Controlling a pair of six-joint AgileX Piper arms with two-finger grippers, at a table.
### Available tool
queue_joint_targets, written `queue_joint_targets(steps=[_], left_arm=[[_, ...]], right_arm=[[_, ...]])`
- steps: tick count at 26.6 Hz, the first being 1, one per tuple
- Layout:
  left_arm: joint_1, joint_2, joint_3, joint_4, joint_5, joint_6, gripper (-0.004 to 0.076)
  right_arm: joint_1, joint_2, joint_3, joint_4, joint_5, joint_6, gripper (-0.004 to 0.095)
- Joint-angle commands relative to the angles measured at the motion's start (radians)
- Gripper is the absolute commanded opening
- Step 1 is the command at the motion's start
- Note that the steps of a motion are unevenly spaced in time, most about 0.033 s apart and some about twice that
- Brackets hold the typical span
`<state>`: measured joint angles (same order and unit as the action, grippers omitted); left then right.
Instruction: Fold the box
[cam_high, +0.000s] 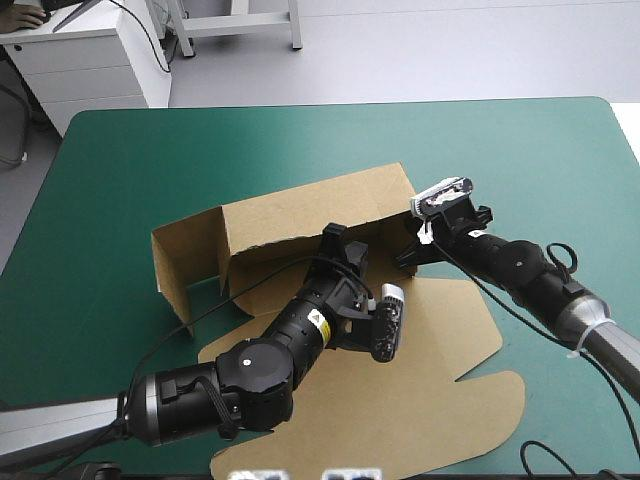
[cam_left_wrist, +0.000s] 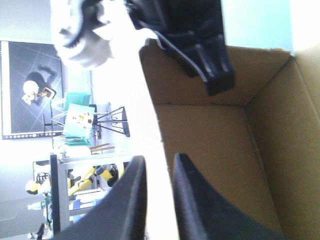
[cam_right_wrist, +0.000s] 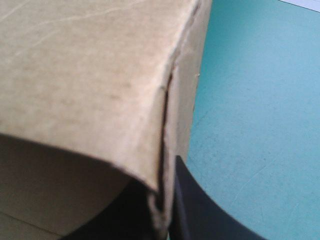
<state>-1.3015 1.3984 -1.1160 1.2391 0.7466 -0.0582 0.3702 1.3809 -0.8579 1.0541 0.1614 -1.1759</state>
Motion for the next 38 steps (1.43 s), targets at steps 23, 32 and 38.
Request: queue_joint_targets(steps=[23,32,38], left_arm=[[0.724,-0.041,-0.493,-0.989,0.139,0.442,0.0018],[1.089,-0.069,-0.497,-1.239,0.235,0.424,0.0008],[1.200,-0.126,-0.446,-1.209,0.235,0.419,0.0008]], right_arm=[[-0.001,-0.037,-0.034,-0.028,-0.024,-0.003,-0.0019],[-0.001,-0.037,-0.034,-0.061,-0.008,0.002,-0.0019],[-0.001,-0.039,-0.034,-0.097,0.001,0.004,-0.0019]])
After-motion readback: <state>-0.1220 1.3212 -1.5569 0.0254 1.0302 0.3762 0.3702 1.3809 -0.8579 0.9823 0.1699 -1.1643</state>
